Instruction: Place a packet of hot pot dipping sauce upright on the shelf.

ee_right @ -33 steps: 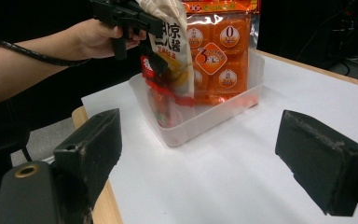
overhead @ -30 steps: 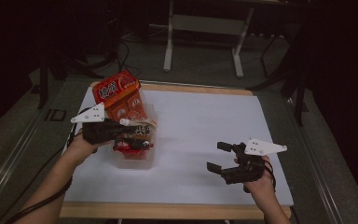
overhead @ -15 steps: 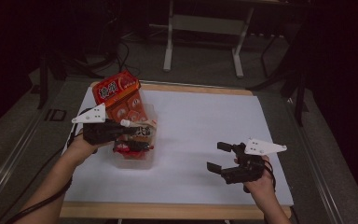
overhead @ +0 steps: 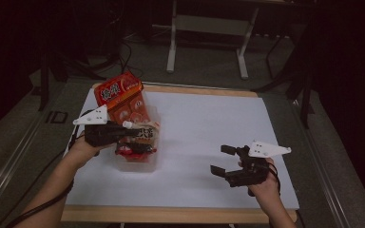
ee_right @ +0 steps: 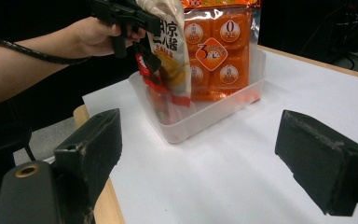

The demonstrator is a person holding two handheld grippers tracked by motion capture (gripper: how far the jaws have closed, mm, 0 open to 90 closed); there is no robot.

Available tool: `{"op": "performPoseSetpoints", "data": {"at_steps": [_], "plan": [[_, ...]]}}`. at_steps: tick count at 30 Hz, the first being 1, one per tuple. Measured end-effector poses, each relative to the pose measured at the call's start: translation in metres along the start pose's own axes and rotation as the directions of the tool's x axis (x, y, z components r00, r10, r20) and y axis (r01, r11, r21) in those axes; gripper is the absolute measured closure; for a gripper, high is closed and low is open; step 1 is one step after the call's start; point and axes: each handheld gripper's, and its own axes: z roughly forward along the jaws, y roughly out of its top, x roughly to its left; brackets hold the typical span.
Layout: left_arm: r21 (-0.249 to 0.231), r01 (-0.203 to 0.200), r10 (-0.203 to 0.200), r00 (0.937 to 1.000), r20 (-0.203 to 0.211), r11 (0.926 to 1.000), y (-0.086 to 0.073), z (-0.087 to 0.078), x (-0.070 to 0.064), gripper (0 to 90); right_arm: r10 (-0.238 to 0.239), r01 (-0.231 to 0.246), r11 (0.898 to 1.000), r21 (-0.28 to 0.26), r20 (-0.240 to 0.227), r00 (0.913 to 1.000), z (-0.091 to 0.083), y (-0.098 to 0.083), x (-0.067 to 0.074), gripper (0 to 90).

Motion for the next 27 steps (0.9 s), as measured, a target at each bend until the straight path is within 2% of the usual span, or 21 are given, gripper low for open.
{"op": "performPoseSetpoints", "data": {"at_steps": [2, 3, 6, 9, 19, 23, 27], "plan": [[-0.006, -0.009, 0.009, 0.9999, -0.01, 0.9999, -0.001, -0.001, 0.0, 89.1, 0.001, -0.001, 1.0, -0.002, -0.002, 1.0, 0.0, 0.0, 0.0, 14.6], [-0.016, 0.007, -0.007, 1.0, 0.002, 0.9998, -0.003, -0.001, 0.0, 89.1, 0.003, -0.003, 1.0, -0.005, -0.003, 1.0, -0.001, 0.0, 0.0, 14.6], [-0.017, 0.012, -0.012, 0.9999, 0.0, 0.9998, -0.004, -0.002, 0.0, 89.2, 0.005, -0.005, 1.0, -0.004, -0.006, 1.0, -0.001, 0.0, 0.0, 14.7], [-0.009, -0.002, 0.002, 0.9999, -0.014, 1.0, -0.003, -0.001, 0.0, 89.3, 0.005, -0.005, 1.0, -0.002, -0.009, 1.0, 0.0, 0.0, 0.0, 14.7], [0.029, -0.011, 0.011, 0.9999, 0.01, 0.9995, -0.001, 0.011, -0.002, 89.3, 0.008, -0.008, 1.0, -0.002, -0.013, 0.9999, 0.0, 0.0, 0.0, 14.8], [0.046, -0.015, 0.015, 0.9999, 0.005, 0.9988, -0.003, 0.015, -0.002, 89.4, 0.01, -0.01, 1.0, -0.005, -0.014, 0.9999, -0.002, -0.001, 0.0, 14.8], [0.05, 0.007, -0.007, 1.0, 0.004, 0.9987, -0.007, 0.015, -0.001, 89.3, 0.01, -0.01, 1.0, -0.008, -0.013, 0.9999, -0.002, -0.001, 0.0, 14.8]]}}
